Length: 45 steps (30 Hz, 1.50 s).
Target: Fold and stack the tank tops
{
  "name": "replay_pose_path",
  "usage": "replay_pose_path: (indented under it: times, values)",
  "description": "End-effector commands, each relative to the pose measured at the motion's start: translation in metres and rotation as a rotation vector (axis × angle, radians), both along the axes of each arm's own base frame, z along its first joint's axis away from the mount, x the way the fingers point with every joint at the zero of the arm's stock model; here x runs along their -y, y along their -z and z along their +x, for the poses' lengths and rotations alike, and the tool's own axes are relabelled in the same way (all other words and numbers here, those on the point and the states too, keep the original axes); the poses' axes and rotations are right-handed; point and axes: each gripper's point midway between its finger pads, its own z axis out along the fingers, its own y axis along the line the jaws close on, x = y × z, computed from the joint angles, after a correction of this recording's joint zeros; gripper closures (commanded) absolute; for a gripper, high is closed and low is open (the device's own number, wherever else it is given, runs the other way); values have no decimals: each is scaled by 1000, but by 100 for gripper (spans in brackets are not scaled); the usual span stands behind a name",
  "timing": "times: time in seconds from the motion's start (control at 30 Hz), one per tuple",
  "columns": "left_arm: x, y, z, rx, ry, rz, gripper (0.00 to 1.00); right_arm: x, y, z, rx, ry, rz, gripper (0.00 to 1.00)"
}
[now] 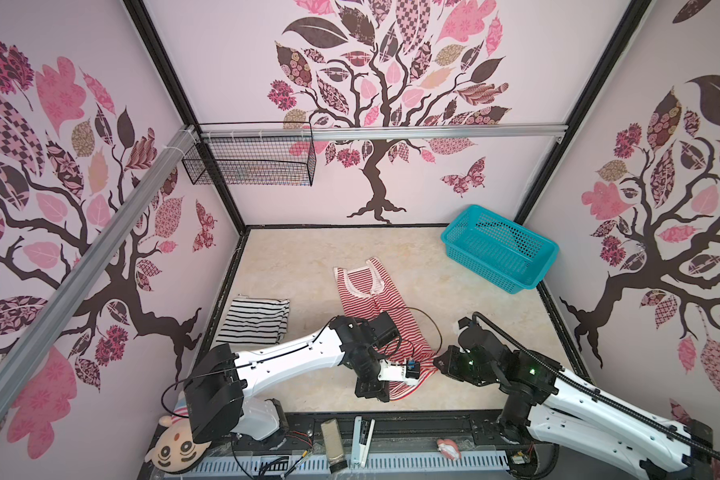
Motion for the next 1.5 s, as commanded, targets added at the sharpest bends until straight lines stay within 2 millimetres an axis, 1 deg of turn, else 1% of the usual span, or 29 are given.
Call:
replay_pose_path:
  times: [0.0, 0.07, 0.1, 0.17, 0.27, 0.33, 0.43, 0.53, 0.63, 0.7, 0.83, 0.93, 1.03, 1.23, 1.37, 1.47]
  values:
    - [6, -36, -11, -48, 36, -76, 100, 8, -26, 4, 49, -3, -52, 100]
    - [9, -47, -5, -23, 23, -101, 100, 4, -41, 10, 83, -15, -57, 100]
    - [10, -52, 1, -10, 1, -114, 100, 1, -48, 14, 100, -24, -60, 100]
    - [11, -58, 20, 17, -58, -141, 100, -5, -57, 21, 125, -44, -82, 100]
    - [8, -60, 58, 84, -173, -166, 100, -17, -65, 32, 142, -90, -128, 100]
    - [5, -57, 84, 163, -239, -169, 100, -25, -67, 42, 148, -115, -158, 100]
    - [-1, -53, 119, 274, -321, -158, 100, -28, -62, 64, 131, -123, -174, 100]
    - [-7, -49, 149, 303, -395, -157, 100, -32, -61, 84, 135, -140, -186, 100]
    - [-17, -38, 172, 311, -434, -119, 100, -39, -58, 105, 137, -165, -180, 100]
    - [-23, -28, 184, 303, -450, -91, 100, -45, -52, 118, 130, -188, -173, 100]
    - [-33, -2, 202, 247, -467, -42, 100, -56, -24, 142, 88, -244, -195, 100]
    - [-38, 13, 208, 190, -482, -13, 100, -60, -1, 158, 46, -275, -218, 100]
    - [-42, 28, 212, 187, -488, 9, 100, -61, 20, 172, 13, -295, -246, 100]
    - [-47, 47, 218, 181, -512, 41, 100, -69, 59, 188, -74, -348, -261, 100]
    - [-53, 56, 223, 184, -540, 67, 100, -68, 74, 197, -93, -339, -251, 100]
    - [-60, 61, 228, 189, -562, 78, 100, -71, 74, 204, -85, -340, -237, 100]
